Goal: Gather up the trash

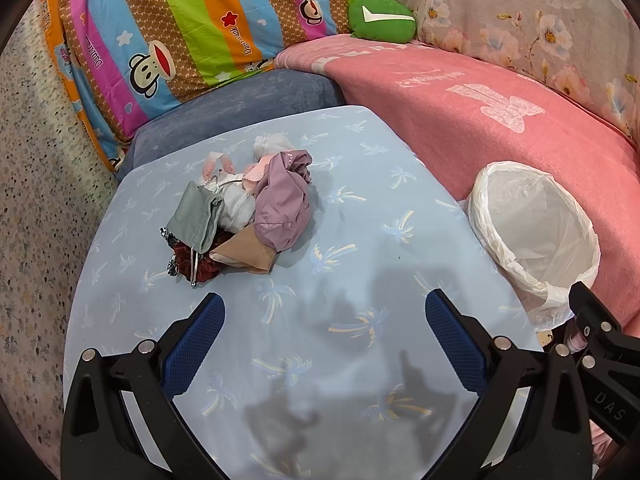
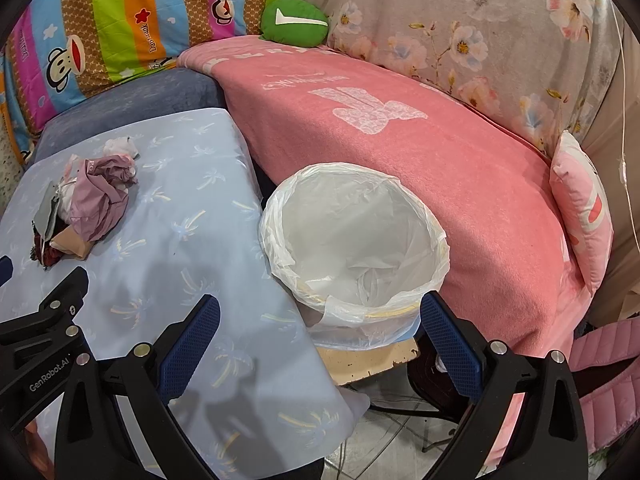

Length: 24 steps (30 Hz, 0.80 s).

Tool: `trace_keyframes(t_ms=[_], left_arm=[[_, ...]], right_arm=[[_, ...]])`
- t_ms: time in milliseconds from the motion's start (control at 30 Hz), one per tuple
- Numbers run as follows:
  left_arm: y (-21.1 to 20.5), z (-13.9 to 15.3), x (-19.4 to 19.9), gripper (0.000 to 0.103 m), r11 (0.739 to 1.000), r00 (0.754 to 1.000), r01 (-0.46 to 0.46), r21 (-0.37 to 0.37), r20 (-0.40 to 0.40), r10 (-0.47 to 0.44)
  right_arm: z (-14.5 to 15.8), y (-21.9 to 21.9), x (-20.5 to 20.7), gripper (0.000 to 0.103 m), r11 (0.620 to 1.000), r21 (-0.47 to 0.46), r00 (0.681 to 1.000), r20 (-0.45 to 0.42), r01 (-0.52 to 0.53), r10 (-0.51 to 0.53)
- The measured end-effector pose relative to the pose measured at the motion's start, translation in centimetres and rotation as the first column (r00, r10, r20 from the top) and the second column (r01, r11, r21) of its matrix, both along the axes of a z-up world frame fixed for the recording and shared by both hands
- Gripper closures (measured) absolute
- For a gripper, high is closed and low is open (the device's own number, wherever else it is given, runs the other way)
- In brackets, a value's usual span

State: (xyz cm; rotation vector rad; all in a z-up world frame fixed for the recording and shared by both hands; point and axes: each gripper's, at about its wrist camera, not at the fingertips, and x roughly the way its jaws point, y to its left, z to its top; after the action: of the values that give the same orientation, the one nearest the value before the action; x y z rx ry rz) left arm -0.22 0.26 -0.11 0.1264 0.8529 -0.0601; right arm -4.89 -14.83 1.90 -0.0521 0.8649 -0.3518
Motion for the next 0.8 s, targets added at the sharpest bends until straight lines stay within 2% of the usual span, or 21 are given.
trace_keyframes(t_ms=[800], left_arm=[[0.55, -0.07, -0.24, 0.007, 1.000, 1.000, -0.003, -0.002, 0.003, 0.003]], right_arm=[[0.35, 0.02, -0.14, 0.005, 1.000, -0.006, 1.000, 0.004, 0.004, -0.004]])
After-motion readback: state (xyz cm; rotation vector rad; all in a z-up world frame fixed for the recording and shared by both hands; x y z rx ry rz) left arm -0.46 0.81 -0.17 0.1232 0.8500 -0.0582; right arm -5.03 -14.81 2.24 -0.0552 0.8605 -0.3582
